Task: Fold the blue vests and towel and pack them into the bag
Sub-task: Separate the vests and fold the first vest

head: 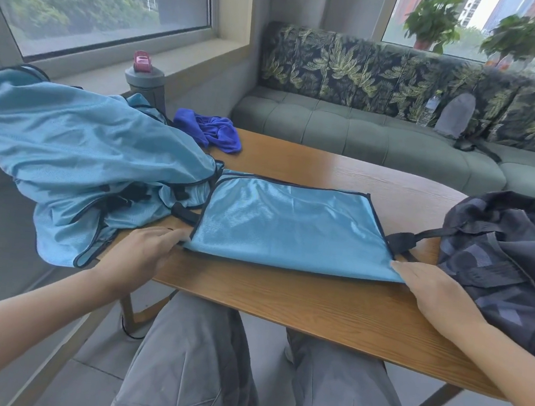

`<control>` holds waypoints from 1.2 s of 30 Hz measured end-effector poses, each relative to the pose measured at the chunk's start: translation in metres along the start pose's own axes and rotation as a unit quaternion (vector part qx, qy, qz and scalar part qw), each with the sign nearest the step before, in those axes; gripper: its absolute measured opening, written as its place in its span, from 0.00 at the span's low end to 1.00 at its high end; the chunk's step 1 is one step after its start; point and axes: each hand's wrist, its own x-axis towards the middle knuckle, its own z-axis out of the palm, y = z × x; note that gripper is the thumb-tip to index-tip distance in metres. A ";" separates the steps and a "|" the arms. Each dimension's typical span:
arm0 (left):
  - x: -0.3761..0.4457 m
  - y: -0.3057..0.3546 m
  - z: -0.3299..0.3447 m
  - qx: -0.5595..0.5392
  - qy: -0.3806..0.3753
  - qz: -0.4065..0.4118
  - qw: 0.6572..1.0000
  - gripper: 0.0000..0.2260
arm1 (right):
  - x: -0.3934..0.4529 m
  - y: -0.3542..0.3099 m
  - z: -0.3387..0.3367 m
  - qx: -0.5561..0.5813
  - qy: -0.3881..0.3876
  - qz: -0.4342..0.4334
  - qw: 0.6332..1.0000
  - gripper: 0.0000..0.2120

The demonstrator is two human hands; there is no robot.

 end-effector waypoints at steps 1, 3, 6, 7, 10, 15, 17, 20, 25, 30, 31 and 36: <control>-0.001 0.002 -0.001 -0.007 0.003 -0.021 1.000 0.08 | -0.002 0.002 0.003 0.005 -0.001 -0.002 1.000 0.35; -0.004 0.004 -0.002 -0.012 0.011 -0.040 0.999 0.04 | -0.006 0.003 0.001 0.013 -0.008 0.003 1.000 0.37; -0.003 0.011 -0.005 -0.009 0.021 -0.045 0.999 0.02 | -0.010 0.000 -0.007 -0.007 -0.009 0.024 1.000 0.30; -0.002 0.012 -0.005 -0.005 0.025 -0.055 0.998 0.04 | -0.011 0.003 -0.007 -0.011 -0.009 0.029 0.999 0.27; 0.001 0.010 -0.002 -0.002 0.047 -0.102 0.994 0.08 | -0.014 0.007 -0.007 -0.049 -0.009 0.050 0.998 0.17; -0.001 0.007 -0.005 -0.007 0.054 -0.113 0.992 0.13 | -0.016 0.011 -0.016 -0.076 -0.012 0.029 0.997 0.06; -0.002 0.017 -0.006 -0.007 0.046 -0.090 0.995 0.08 | -0.016 0.004 -0.024 -0.043 -0.026 0.063 0.997 0.20; -0.003 0.032 -0.006 0.014 -0.011 -0.012 1.000 0.15 | -0.017 -0.004 -0.028 -0.001 -0.027 0.067 0.997 0.29; 0.003 0.051 0.002 0.042 -0.046 0.049 0.997 0.23 | -0.018 -0.018 -0.021 0.063 -0.030 0.035 0.997 0.30; -0.002 0.035 0.026 0.046 -0.148 -0.036 0.987 0.31 | -0.010 -0.028 -0.024 0.134 -0.132 0.124 0.974 0.22; -0.010 0.028 0.028 0.039 -0.160 -0.052 0.985 0.32 | -0.008 -0.027 -0.024 0.120 -0.150 0.141 0.971 0.20; -0.010 0.018 0.020 0.049 -0.132 -0.077 0.987 0.35 | 0.016 -0.020 -0.037 0.026 -0.136 0.125 0.982 0.23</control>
